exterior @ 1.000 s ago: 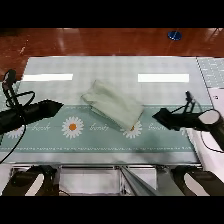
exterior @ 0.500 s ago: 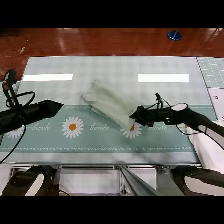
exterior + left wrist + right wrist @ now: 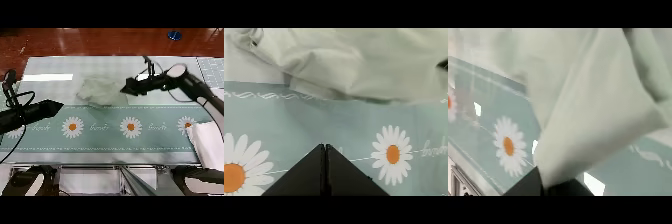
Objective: Fold the shirts.
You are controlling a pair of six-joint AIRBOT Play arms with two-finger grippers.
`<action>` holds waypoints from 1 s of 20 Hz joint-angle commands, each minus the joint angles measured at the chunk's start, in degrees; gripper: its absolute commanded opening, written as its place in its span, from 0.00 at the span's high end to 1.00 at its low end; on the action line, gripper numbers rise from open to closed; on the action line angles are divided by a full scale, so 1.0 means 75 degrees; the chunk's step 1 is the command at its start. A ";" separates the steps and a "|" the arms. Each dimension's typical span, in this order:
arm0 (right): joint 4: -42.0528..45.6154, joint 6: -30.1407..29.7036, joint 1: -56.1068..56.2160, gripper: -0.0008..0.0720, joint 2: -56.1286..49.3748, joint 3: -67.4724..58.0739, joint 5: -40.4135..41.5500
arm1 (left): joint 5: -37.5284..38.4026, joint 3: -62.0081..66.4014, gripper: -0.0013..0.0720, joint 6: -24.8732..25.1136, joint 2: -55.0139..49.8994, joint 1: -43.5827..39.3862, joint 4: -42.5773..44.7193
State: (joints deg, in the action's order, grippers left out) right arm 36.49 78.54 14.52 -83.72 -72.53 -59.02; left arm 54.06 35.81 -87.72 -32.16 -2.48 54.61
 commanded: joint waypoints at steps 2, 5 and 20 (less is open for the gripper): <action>0.1151 0.1113 -0.0729 0.96 0.0303 -0.2503 -0.1367 | -0.0178 -0.0006 0.96 0.0035 -0.0003 -0.0006 -0.0344; 0.1335 0.1507 -0.1743 0.96 0.0583 -0.3383 -0.2573 | -0.0187 -0.0006 0.96 0.0032 -0.0003 -0.0006 -0.0344; 0.4809 0.2375 -0.7635 0.96 0.3666 -0.2547 -0.6333 | -0.0242 -0.0006 0.96 0.0233 -0.0003 -0.0006 -0.0347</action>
State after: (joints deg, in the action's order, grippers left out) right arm 63.29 95.66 -36.18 -61.65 -95.74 -102.19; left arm 52.47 35.81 -86.13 -32.16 -2.52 52.01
